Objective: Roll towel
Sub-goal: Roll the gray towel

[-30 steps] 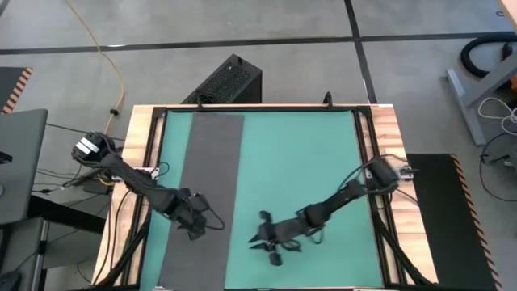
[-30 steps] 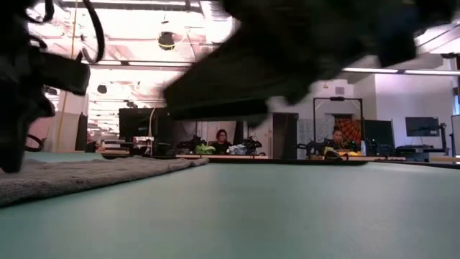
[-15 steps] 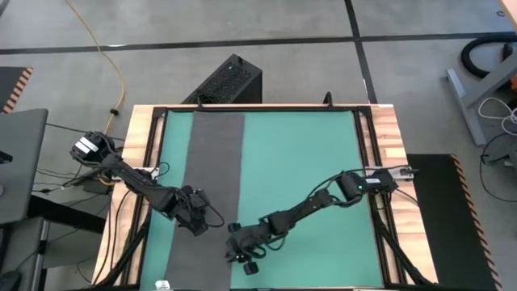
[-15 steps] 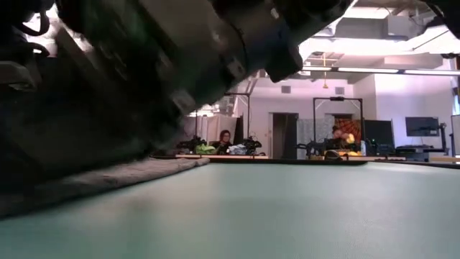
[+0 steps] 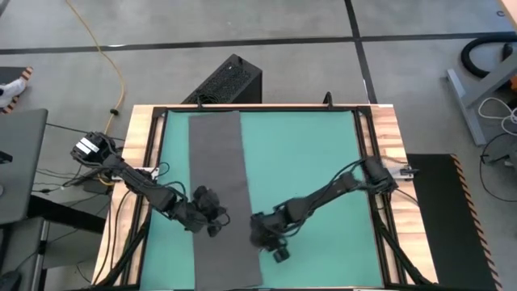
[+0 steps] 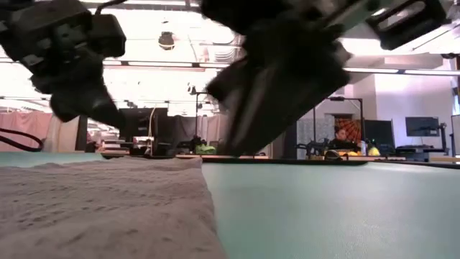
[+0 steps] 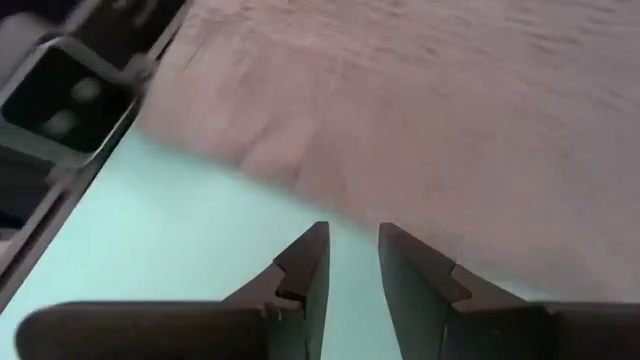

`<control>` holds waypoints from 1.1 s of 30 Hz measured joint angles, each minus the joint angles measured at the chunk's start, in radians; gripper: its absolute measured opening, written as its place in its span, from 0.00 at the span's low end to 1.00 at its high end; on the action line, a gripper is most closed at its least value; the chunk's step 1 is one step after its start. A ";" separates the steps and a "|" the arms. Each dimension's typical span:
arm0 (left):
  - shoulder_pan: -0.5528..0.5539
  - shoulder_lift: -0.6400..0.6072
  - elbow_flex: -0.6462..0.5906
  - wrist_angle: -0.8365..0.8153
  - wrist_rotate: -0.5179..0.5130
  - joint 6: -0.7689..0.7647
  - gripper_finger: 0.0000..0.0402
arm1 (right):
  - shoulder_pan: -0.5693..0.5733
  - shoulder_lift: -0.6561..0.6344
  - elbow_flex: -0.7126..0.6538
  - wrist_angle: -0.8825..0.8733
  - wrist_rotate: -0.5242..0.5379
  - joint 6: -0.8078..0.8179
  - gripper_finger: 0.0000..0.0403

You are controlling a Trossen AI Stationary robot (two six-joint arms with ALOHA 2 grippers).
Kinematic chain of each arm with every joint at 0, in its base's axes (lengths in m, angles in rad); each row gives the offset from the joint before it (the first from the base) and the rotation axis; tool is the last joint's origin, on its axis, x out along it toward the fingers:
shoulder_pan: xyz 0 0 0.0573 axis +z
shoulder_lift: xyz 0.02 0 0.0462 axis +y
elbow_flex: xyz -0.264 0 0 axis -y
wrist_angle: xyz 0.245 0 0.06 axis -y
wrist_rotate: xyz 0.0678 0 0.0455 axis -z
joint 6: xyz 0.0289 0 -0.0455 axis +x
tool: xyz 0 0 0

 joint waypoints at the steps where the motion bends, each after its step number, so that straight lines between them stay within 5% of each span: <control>1: 0.000 0.000 0.000 0.017 -0.035 0.003 0.00 | -0.009 -0.053 -0.067 0.026 0.000 0.001 0.29; 5: 0.010 0.000 0.000 0.027 -0.141 0.006 0.00 | -0.051 -0.282 -0.374 0.161 0.001 0.068 0.29; 7: 0.032 0.000 0.000 0.002 -0.173 0.006 0.00 | -0.063 -0.354 -0.500 0.382 0.002 0.153 0.29; 11: 0.151 0.000 0.000 -0.103 -0.158 -0.016 0.00 | -0.021 -0.292 -0.547 0.741 0.004 0.197 0.29; 15: 0.319 0.000 0.000 -0.183 -0.091 -0.035 0.00 | 0.001 -0.143 -0.459 0.763 0.020 0.185 0.25; 22: 0.629 -0.001 0.001 -0.172 -0.080 0.249 0.00 | 0.007 0.053 -0.279 0.781 0.025 0.217 0.19; 29: 0.905 -0.001 0.002 -0.165 0.024 0.386 0.00 | 0.020 0.085 -0.237 0.618 -0.003 0.259 0.14; 33: 0.975 -0.002 0.002 -0.216 0.090 0.390 0.00 | 0.014 0.014 -0.282 0.496 0.002 0.253 0.09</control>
